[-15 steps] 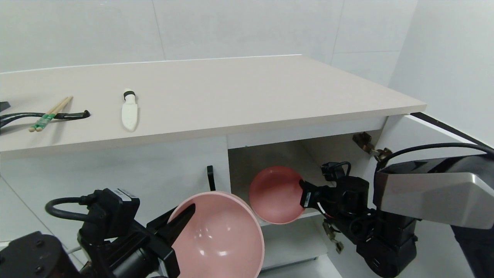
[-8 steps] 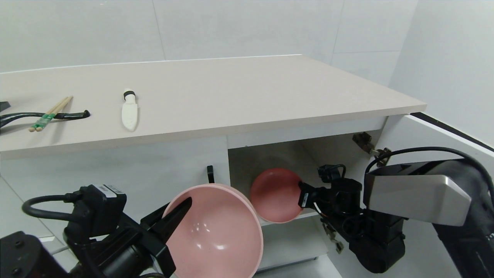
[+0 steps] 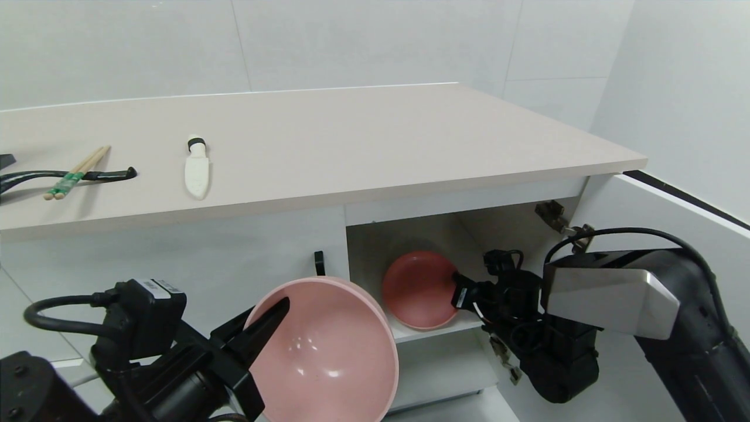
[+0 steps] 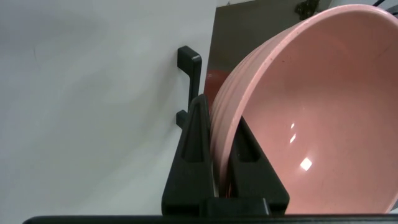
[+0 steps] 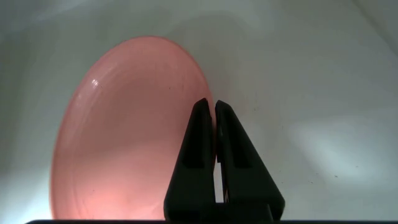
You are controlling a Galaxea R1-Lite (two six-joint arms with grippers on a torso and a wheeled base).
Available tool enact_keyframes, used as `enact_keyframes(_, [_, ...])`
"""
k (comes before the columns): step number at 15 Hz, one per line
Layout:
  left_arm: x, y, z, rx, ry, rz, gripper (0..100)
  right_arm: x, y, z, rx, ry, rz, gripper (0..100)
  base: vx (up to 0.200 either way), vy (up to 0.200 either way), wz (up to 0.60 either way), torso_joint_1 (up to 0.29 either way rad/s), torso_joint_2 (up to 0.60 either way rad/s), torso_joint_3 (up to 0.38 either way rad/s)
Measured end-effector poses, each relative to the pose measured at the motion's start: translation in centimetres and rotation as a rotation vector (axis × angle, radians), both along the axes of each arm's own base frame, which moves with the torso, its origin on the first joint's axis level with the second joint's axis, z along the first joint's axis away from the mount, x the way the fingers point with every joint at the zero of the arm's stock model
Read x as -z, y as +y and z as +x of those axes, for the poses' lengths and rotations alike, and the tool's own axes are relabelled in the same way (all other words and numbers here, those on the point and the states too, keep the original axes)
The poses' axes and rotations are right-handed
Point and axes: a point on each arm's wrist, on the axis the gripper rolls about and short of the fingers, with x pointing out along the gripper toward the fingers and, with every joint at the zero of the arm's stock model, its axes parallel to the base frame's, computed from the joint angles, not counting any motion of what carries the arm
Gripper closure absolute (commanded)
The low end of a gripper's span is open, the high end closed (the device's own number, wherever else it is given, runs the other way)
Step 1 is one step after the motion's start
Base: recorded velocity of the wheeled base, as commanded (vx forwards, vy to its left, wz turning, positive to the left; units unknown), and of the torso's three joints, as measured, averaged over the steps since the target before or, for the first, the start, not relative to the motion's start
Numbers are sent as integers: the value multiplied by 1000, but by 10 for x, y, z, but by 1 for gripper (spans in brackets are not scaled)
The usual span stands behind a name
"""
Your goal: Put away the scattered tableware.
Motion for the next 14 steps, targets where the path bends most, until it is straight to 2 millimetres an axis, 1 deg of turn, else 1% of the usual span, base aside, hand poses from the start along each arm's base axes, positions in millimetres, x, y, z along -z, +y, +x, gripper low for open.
enact_keyframes(7, [2, -1, 1, -2, 10, 8, 100, 9, 5, 14, -63, -28, 22, 100, 0, 0, 0, 0, 0, 0])
enact_keyframes(13, [3, -1, 1, -2, 16, 15, 100, 10, 9, 24, -70, -62, 36, 100, 0, 0, 0, 0, 0, 0])
enact_keyframes(14, [3, -1, 1, -2, 16, 16, 100, 11, 9, 24, -71, -61, 36, 0, 0, 0, 0, 0, 0, 0])
